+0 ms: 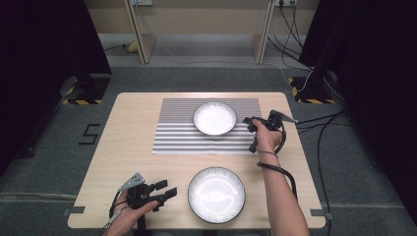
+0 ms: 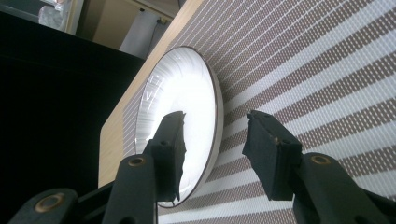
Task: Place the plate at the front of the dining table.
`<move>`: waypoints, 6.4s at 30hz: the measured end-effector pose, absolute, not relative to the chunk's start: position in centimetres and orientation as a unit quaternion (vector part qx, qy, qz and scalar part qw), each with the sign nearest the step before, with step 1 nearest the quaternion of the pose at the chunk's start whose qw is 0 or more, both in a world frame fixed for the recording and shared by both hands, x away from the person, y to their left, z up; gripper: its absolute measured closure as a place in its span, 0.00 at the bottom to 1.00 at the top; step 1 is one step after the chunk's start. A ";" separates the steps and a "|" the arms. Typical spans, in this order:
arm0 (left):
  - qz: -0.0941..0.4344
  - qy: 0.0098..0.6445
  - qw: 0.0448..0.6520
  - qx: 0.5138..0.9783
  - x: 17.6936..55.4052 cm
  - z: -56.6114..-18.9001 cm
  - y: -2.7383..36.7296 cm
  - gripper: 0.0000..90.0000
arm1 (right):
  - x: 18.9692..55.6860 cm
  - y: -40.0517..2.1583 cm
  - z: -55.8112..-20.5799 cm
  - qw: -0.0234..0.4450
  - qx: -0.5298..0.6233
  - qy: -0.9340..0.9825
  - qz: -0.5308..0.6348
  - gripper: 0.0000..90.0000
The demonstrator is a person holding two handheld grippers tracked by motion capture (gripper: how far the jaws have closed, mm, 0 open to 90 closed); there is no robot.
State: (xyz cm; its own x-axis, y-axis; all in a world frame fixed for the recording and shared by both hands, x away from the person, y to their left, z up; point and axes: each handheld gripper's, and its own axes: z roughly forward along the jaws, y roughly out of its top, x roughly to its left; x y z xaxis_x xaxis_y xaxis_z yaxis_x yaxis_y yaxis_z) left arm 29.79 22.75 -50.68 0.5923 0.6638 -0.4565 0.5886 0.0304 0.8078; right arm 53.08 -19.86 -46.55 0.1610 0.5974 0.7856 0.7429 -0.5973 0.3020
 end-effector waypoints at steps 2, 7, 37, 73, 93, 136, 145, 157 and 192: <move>0.034 0.450 0.559 0.696 29.8 -50.7 22.7 0.40 | 52.8 -19.9 -46.6 0.076 -0.757 -0.442 -0.474 0.62; 0.034 0.450 0.559 0.696 29.8 -50.7 22.6 0.40 | 51.9 -20.1 -46.3 0.076 -0.752 -0.448 -0.477 0.61; 0.036 0.451 0.555 0.698 29.6 -50.6 22.3 0.40 | 47.2 -21.6 -46.2 0.066 -0.736 -0.467 -0.485 0.57; 0.035 0.451 0.554 0.699 29.5 -50.7 22.3 0.40 | 43.2 -22.9 -46.9 0.058 -0.733 -0.475 -0.483 0.54; 0.035 0.452 0.552 0.700 29.4 -50.7 22.3 0.40 | 40.5 -24.2 -47.4 0.053 -0.734 -0.480 -0.478 0.53; 0.034 0.451 0.554 0.699 29.3 -50.7 22.2 0.40 | 35.4 -26.6 -48.2 0.042 -0.737 -0.478 -0.477 0.51; 0.033 0.452 0.554 0.698 29.3 -50.7 22.2 0.40 | 34.5 -26.5 -48.6 0.043 -0.735 -0.482 -0.475 0.51; 0.032 0.451 0.554 0.699 29.2 -50.7 22.2 0.40 | 33.3 -26.4 -49.0 0.043 -0.734 -0.488 -0.471 0.51; 0.030 0.452 0.553 0.699 29.2 -50.8 22.0 0.40 | 30.2 -27.7 -50.2 0.041 -0.740 -0.482 -0.468 0.51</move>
